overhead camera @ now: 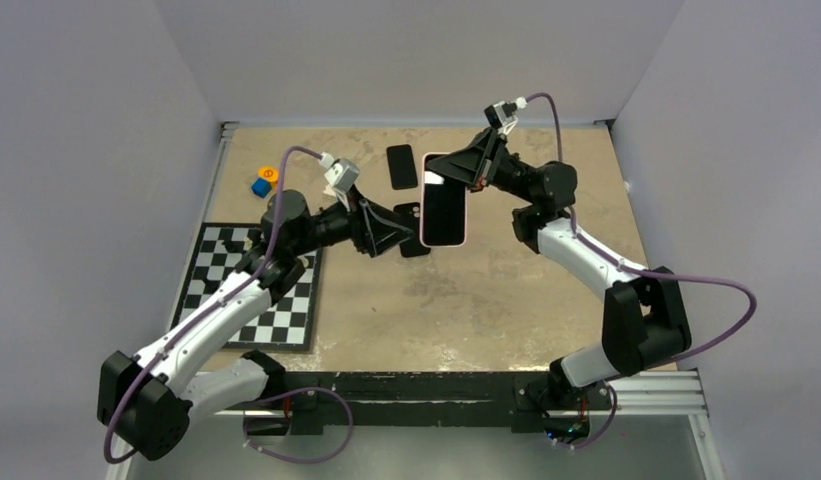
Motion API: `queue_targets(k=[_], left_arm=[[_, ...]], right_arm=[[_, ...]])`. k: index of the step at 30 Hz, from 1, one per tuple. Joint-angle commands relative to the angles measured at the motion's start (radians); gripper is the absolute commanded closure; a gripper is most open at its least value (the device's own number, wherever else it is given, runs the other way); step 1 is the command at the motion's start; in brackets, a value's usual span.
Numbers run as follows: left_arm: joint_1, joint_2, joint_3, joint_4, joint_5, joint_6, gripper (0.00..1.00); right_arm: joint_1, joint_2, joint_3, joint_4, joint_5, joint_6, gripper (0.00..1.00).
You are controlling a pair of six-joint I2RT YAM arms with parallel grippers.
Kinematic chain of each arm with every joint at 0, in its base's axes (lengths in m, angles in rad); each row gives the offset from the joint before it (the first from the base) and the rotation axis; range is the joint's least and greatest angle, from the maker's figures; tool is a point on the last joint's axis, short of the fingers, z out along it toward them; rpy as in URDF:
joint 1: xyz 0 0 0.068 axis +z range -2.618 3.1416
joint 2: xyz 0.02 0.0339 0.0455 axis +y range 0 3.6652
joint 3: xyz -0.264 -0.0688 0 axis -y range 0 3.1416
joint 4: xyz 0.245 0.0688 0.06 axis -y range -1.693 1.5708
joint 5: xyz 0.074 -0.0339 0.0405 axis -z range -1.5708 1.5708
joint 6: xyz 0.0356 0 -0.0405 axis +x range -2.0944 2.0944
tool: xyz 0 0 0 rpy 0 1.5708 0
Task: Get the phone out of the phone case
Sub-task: Remove the phone case from the phone.
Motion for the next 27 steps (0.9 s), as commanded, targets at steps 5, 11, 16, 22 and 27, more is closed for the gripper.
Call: queue_targets(k=[5, 11, 16, 22, 27], left_arm=[[-0.014, -0.125, -0.157, 0.32, 0.185, -0.371, 0.1], [-0.066, -0.063, -0.179, 0.516, 0.151, -0.488, 0.05], [-0.068, -0.012, -0.146, 0.507, 0.132, -0.481, 0.2], [-0.068, 0.033, -0.119, 0.511, 0.098, -0.494, 0.46], [-0.068, 0.044, -0.101, 0.501, 0.07, -0.478, 0.49]], right_arm=[[-0.061, -0.061, 0.033, -0.209, 0.075, -0.215, 1.0], [-0.059, -0.036, 0.033, -0.175, 0.095, -0.187, 1.0], [-0.059, -0.052, 0.031, -0.185, 0.096, -0.191, 1.0], [-0.056, -0.063, 0.028, -0.178, 0.09, -0.188, 1.0], [-0.053, -0.076, 0.023, -0.178, 0.086, -0.189, 1.0]])
